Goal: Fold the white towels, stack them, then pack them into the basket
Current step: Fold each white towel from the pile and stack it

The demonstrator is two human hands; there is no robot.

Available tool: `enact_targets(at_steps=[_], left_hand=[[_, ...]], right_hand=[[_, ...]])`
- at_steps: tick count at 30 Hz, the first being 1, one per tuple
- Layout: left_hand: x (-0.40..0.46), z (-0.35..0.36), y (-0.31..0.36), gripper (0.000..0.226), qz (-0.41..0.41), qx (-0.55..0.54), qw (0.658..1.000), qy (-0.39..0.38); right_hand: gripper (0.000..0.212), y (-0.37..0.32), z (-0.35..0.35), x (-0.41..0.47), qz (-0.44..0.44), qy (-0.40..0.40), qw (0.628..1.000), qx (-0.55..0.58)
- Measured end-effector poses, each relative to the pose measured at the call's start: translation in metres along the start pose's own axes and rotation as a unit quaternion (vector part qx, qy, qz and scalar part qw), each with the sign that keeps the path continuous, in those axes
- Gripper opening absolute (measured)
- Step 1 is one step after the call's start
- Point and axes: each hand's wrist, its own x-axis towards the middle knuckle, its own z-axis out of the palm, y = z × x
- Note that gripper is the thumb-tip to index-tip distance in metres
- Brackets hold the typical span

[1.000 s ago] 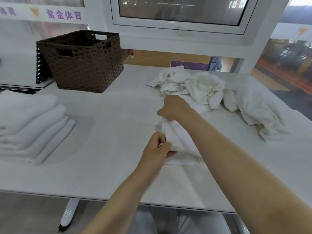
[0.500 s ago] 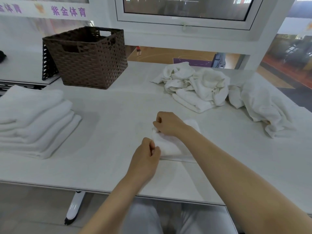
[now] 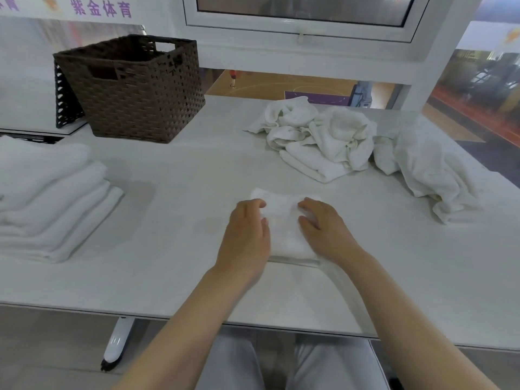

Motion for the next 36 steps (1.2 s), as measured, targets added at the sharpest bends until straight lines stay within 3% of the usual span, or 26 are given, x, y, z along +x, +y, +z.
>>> enact_targets(at_steps=[5,9,12,15,21,26,31,34,36], left_hand=[[0.015,0.027,0.005,0.035,0.096,0.186,0.973,-0.100],[0.012,0.022,-0.013,0.059,0.187,0.198,0.940,-0.205],[0.019,0.009,-0.032,0.069,0.275,0.260,0.902,-0.208],[0.032,-0.002,-0.035,0.066,0.311,0.309,0.872,-0.217],[0.051,-0.019,-0.027,0.054,0.407,0.314,0.835,-0.197],[0.048,-0.005,-0.044,0.049,0.407,0.269,0.859,-0.158],[0.023,-0.003,-0.076,0.063,0.345,0.211,0.898,-0.173],[0.020,-0.006,-0.071,0.070,0.268,0.174,0.921,-0.220],[0.021,-0.008,-0.069,0.068,0.178,0.079,0.936,-0.293]], right_hand=[[0.052,0.007,0.010,0.004,0.055,-0.046,0.995,-0.065],[0.054,0.015,0.014,0.000,0.064,-0.049,0.995,-0.057],[0.054,0.016,0.015,-0.001,0.057,-0.043,0.997,-0.041],[0.054,0.017,0.014,-0.001,0.057,-0.049,0.997,-0.034],[0.055,0.019,0.012,0.000,0.052,-0.062,0.996,-0.039],[0.056,0.020,0.010,-0.001,0.058,-0.063,0.996,-0.034],[0.056,0.020,0.014,-0.004,0.066,-0.042,0.997,-0.016],[0.055,0.018,0.018,-0.008,0.064,-0.022,0.998,-0.005],[0.055,0.017,0.020,-0.012,0.071,0.007,0.997,0.034]])
